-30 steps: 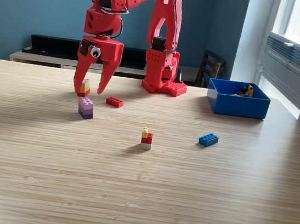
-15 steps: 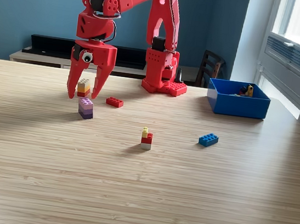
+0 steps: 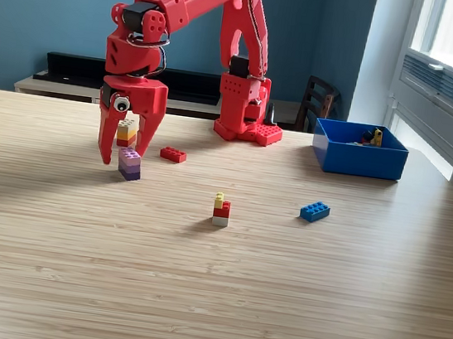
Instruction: Grasp a lego block and put it in the bin.
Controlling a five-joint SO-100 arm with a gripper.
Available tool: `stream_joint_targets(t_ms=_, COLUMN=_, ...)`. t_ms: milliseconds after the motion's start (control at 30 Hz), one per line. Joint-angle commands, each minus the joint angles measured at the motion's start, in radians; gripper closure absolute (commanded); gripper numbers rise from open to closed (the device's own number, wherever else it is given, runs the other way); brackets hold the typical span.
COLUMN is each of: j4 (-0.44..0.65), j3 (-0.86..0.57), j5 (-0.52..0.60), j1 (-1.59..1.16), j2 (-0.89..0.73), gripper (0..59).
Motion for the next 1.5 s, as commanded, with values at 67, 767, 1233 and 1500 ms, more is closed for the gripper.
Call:
stream_joint_targets(t_ms=67, j4=0.017, j3=-0.098, j5=0.029, j1=0.002, j2=-0.023, gripper=48.5)
stream_joint_targets(t_ms=767, j4=0.152, j3=-0.152, j5=-0.008, j1=-0.008, j2=-0.020, gripper=58.5)
stream_joint_targets(t_ms=1233, j4=0.506, j3=-0.426, j5=-0.071, j1=-0.199, j2=0.227, gripper=58.6)
stream_joint_targets(t_ms=1500, j4=0.532, j3=-0.337, j5=-0.083, j1=-0.408, j2=0.348, gripper=58.6)
